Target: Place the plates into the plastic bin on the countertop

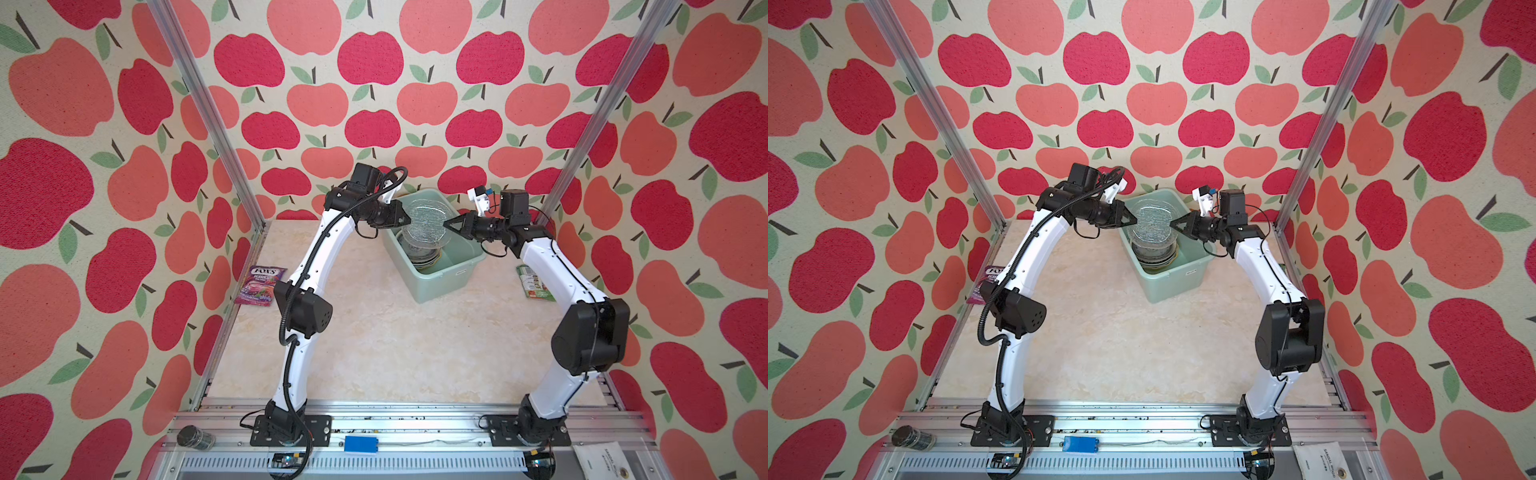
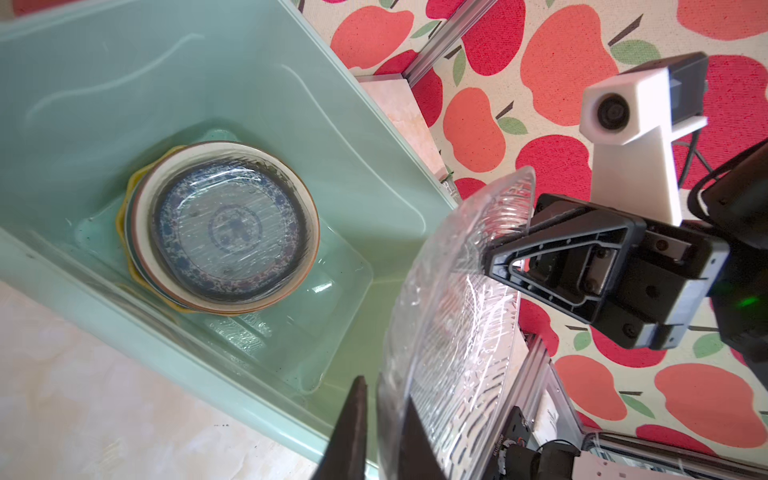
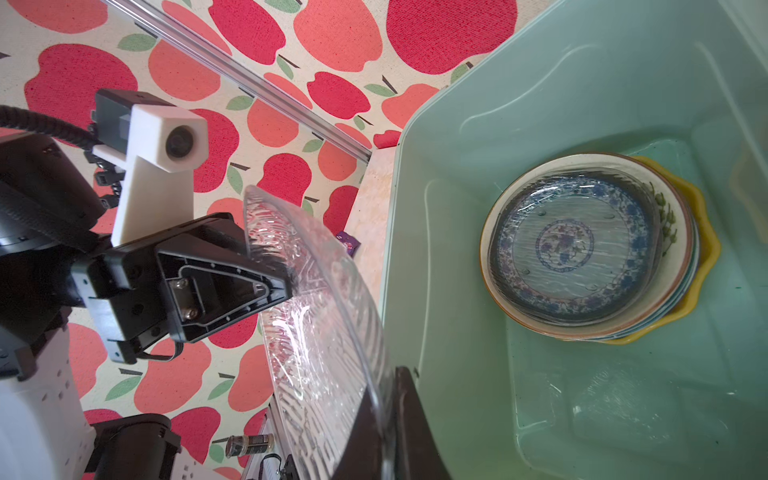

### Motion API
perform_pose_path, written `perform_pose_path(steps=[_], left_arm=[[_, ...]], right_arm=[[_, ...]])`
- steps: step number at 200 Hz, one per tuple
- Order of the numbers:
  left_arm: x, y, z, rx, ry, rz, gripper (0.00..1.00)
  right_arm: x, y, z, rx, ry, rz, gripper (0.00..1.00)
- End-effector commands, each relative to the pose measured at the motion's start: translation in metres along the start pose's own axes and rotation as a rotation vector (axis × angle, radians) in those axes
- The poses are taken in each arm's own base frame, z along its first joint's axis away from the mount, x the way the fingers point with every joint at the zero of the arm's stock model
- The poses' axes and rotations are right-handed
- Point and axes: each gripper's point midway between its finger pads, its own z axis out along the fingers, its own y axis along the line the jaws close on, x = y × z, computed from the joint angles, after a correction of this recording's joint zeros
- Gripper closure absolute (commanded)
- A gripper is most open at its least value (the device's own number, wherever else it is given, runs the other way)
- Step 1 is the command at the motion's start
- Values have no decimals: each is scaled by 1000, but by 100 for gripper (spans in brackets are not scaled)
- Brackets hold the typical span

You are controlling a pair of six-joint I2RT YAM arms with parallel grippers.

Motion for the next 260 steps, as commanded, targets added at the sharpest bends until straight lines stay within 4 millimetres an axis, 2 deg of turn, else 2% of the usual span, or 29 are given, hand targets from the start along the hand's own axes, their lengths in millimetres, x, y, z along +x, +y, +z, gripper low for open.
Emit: perform_pose_path(steps=[1,23,33,83,118,142,158,174,194,195,201,205,206,213,235,260], left_arm=[[-20,17,-15,-116,-85,75,62],[-31,23,-27,-194,-136,173,43],[-37,30,-34,-238,-154,202,38],[-56,66,-73,-354,-207,217,26],[-59,95,-110,-413,-233,154,23],[-47,112,-139,-499,-217,131,20],[-38,123,-158,-584,-204,123,19],[-29,137,-182,-714,-224,107,12],[-21,136,-219,-821,-360,118,0],[-16,140,-216,-826,-352,114,0],[-20,131,-233,-843,-435,135,1],[-9,136,-233,-855,-437,131,1],[-16,131,-240,-855,-479,143,1],[-11,130,-251,-863,-539,146,1],[11,132,-271,-843,-618,107,1],[32,142,-276,-833,-608,80,1]], right_arm=[[-9,13,0,-1,-7,32,100],[-8,12,6,62,4,51,100],[-7,9,7,118,9,50,100],[-16,-22,5,382,19,160,100],[-32,-25,17,438,-52,263,100],[-35,-25,35,463,-75,309,100],[-33,-33,46,504,-82,356,100],[-30,-44,55,537,-98,420,100],[-26,-58,64,573,-132,527,100],[-25,-59,64,576,-133,532,100],[-23,-64,65,592,-145,561,100],[-22,-66,66,604,-154,583,100],[-22,-67,66,606,-155,588,100],[-19,-71,68,622,-166,615,100],[-8,-82,74,669,-190,703,100],[9,-88,80,739,-228,790,100]])
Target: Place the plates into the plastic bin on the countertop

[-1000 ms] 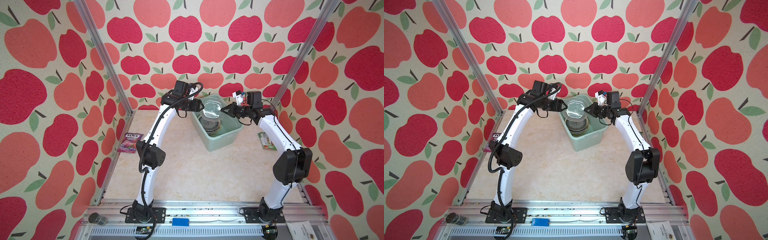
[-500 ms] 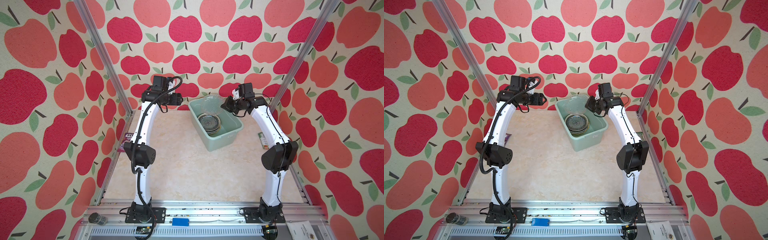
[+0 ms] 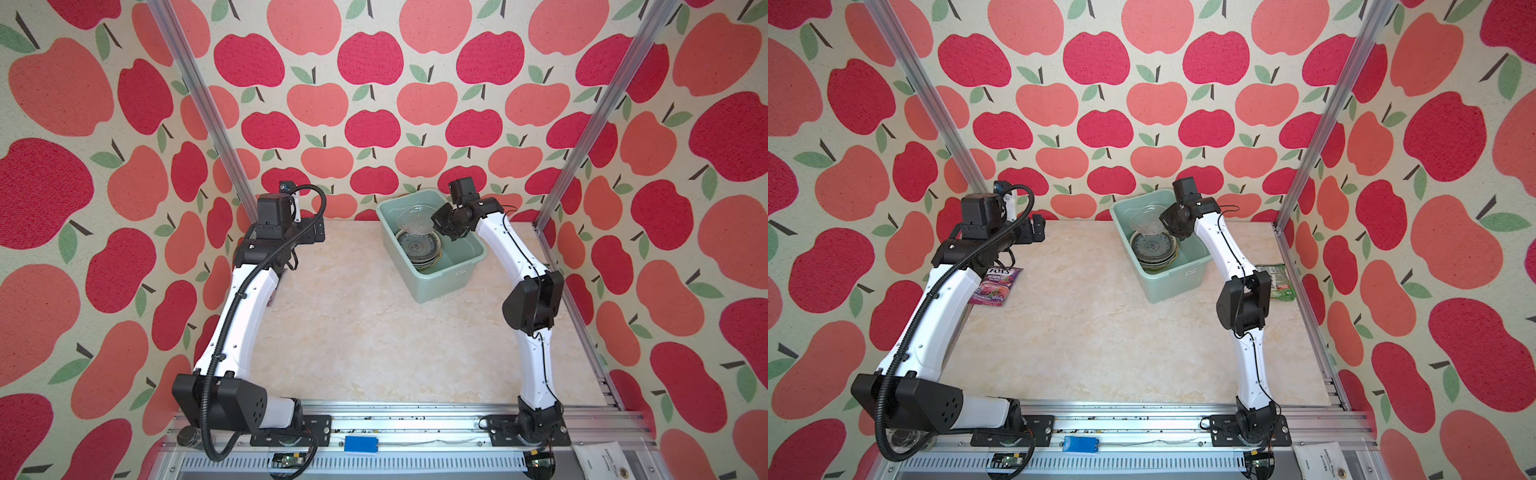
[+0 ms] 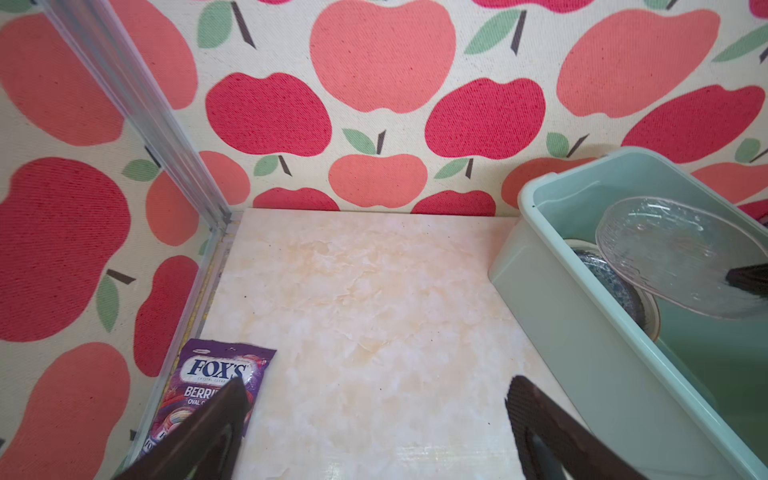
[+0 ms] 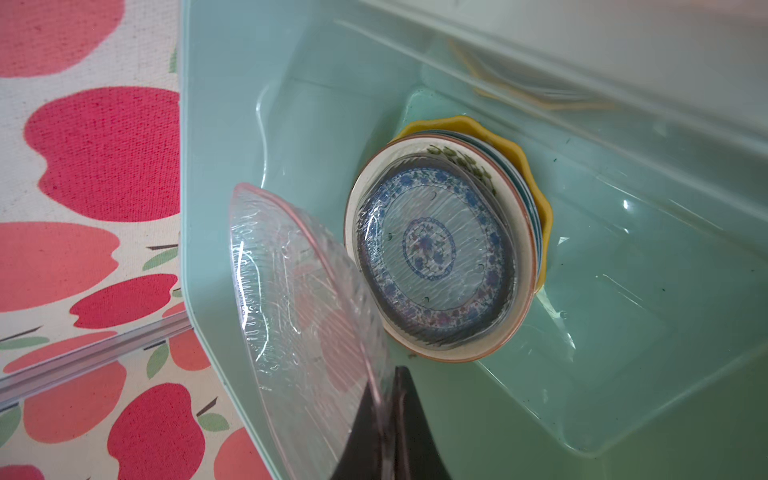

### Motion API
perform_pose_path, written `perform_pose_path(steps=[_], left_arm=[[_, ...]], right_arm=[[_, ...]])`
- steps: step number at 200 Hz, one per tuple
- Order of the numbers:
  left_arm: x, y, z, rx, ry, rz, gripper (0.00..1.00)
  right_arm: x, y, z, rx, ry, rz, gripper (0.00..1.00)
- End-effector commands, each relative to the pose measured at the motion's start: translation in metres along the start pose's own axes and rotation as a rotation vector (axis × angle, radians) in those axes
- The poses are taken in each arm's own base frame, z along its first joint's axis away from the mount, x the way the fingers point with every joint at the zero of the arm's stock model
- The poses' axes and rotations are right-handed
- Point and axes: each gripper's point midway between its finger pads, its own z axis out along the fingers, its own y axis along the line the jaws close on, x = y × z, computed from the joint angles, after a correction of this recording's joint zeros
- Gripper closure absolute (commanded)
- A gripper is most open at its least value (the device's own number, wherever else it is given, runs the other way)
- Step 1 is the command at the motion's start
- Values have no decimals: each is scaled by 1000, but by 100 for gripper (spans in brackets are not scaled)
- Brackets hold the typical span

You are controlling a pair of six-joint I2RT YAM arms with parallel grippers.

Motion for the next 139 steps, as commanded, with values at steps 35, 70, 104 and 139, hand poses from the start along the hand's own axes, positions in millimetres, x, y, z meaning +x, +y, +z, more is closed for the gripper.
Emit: perform_pose_path(steps=[35,70,104,139], left_arm=[[-6,24,-4,3,-122,-85,1],[-1,37,-3,20,-118,-106,1],[-3,48,-1,22,-126,-114,1],[-6,51,-1,13,-141,-115,1]], right_arm=[[23,-19,15,139,-88,248,100],[28,-22,27,170,-125,316,100],[33,-31,36,217,-138,335,100],[33,-43,44,256,-153,339,100]])
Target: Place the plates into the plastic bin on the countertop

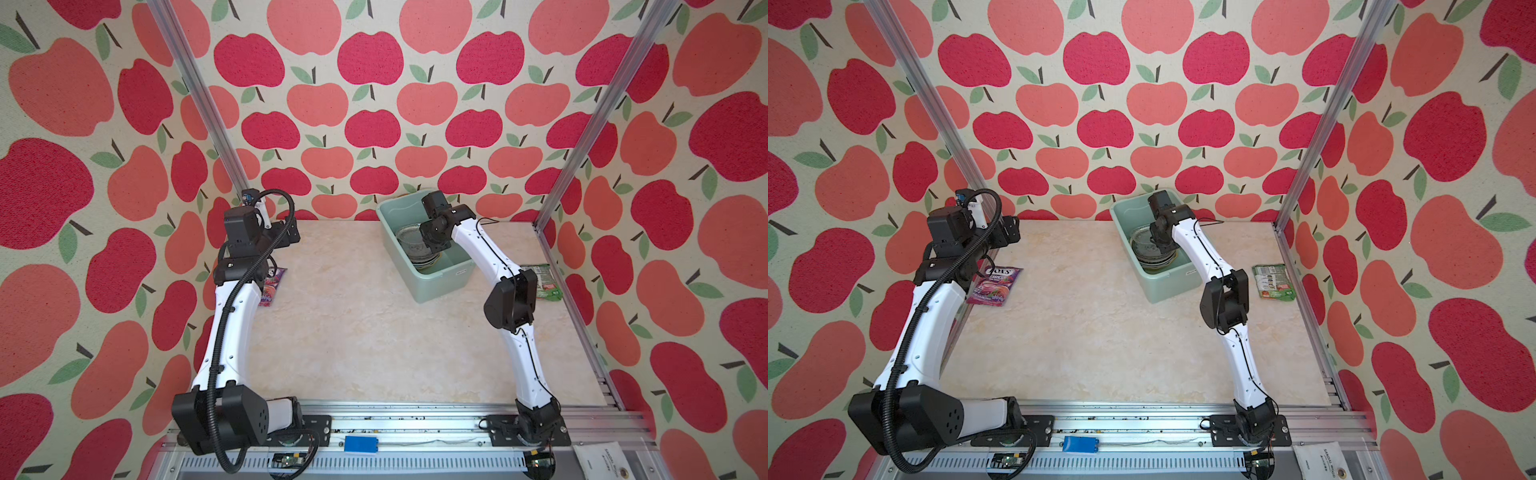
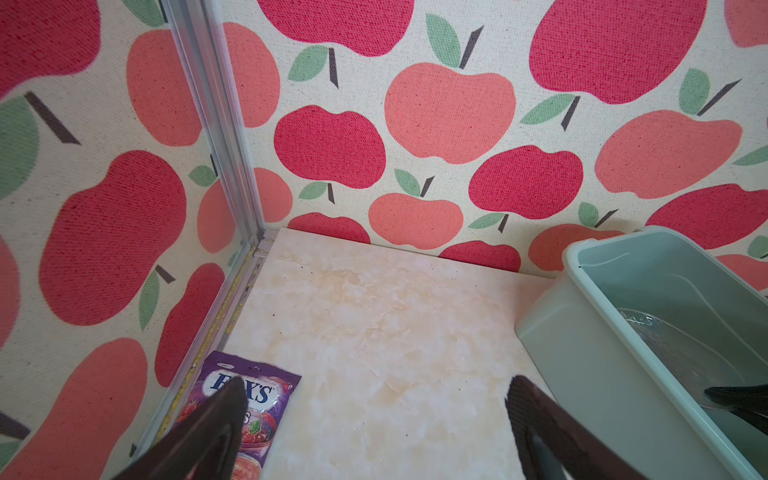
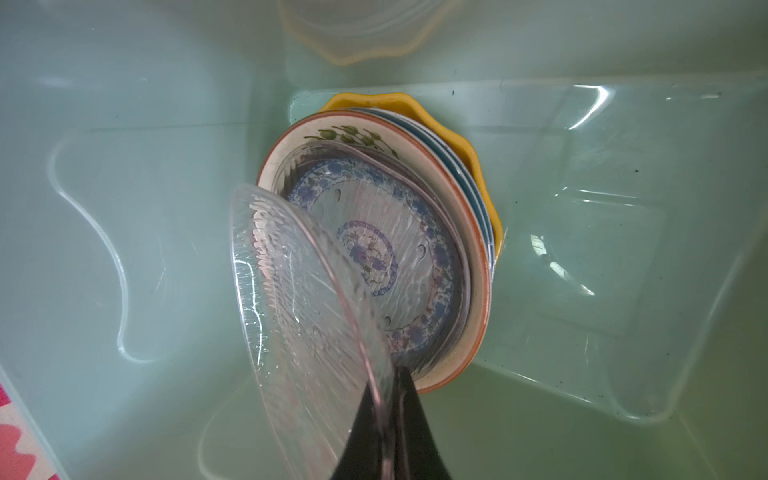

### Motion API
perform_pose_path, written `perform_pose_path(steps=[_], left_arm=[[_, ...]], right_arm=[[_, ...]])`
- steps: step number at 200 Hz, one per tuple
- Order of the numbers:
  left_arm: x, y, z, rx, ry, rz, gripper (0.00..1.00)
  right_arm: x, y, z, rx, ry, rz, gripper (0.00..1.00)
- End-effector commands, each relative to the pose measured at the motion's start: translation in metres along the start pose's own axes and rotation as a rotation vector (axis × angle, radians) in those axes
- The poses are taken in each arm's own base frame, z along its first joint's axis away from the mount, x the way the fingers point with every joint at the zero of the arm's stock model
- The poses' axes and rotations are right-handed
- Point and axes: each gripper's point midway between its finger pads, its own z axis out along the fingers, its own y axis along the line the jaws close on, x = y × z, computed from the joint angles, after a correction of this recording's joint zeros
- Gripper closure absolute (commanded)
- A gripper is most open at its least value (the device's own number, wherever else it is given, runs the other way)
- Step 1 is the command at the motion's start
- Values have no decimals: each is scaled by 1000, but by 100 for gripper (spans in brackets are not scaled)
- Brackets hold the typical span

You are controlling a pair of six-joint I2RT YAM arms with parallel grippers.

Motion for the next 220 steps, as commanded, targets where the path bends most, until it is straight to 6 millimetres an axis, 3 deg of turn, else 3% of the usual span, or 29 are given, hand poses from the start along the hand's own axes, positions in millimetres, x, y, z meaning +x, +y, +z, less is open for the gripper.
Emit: perform_pose_path(steps=[1,57,132,193,220], left_arm=[[-7,-5,-4,30,-34,-7,1],[-10,-4,-3,25,-29,-15,1],[-16,-3,4,17,-29,-40,1],[-15,-1,11,16,-25,-65,1],[-14,0,17,15,-22,-84,1]], right_arm=[[-4,-10,6,45,-40,23,100],[-3,-11,15,50,-24,18,95],[-2,-18,24,68,3,20,75],[-1,-18,17,56,29,14,55],[-3,-6,6,8,36,-50,44]])
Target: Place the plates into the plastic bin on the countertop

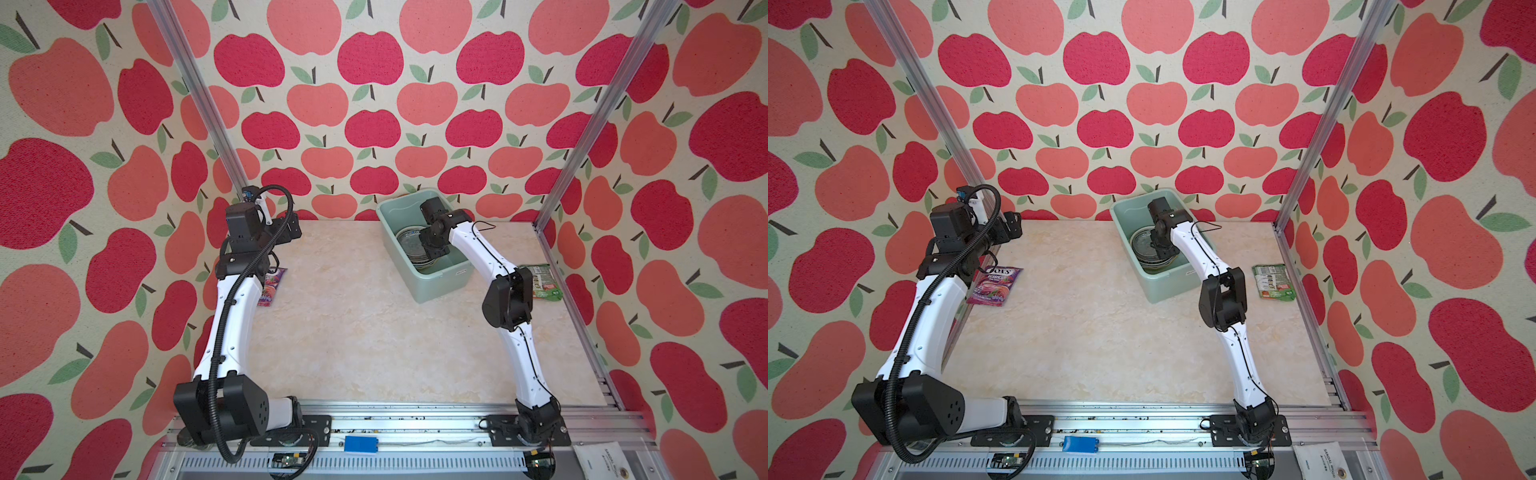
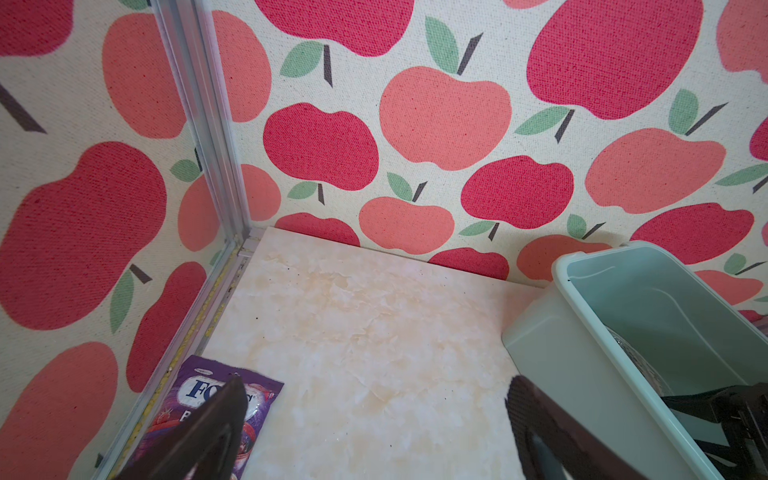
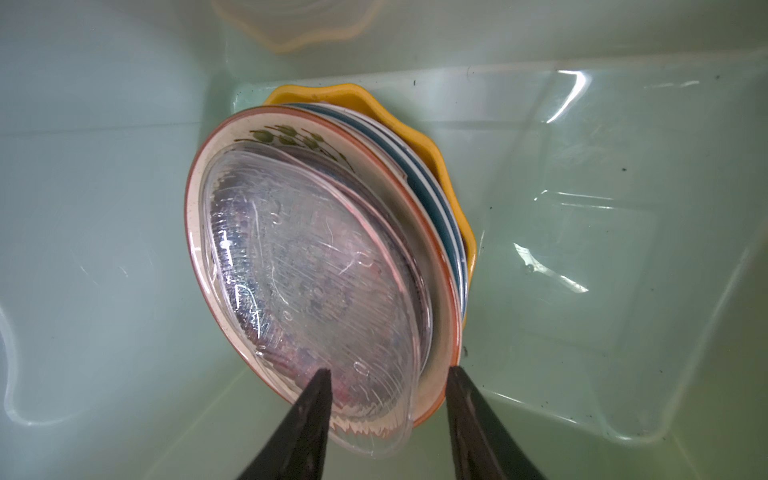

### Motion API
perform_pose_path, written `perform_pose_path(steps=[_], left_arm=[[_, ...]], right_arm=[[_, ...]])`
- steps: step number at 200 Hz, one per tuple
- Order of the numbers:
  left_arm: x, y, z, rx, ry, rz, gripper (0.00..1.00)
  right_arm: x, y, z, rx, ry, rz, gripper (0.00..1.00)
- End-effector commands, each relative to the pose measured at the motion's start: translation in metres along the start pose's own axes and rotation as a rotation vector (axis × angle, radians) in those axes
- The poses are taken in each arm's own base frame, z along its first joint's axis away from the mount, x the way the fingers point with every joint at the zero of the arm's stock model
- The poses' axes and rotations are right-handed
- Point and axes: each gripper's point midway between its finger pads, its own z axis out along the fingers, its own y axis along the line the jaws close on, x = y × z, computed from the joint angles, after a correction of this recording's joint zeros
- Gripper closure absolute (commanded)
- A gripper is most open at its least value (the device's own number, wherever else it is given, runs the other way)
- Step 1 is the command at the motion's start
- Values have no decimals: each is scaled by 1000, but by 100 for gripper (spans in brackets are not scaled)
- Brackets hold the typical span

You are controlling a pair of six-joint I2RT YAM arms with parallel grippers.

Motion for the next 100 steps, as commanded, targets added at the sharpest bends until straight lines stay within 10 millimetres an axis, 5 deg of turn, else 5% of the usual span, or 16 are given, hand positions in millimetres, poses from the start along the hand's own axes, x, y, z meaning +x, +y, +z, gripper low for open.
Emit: perform_pose_path(steps=[1,44,100], left_arm=[[-15,0,4,3,-37,-27,1],[-12,-1,21,21,-31,-74,1],[-9,4,46,14,-43,-165,1]], right_arm=[[-6,11,-22,-53,7,-54,43],[-12,49,-63,-191,-45,-347,25],[-9,113,-138,-492,-189,-811,21]])
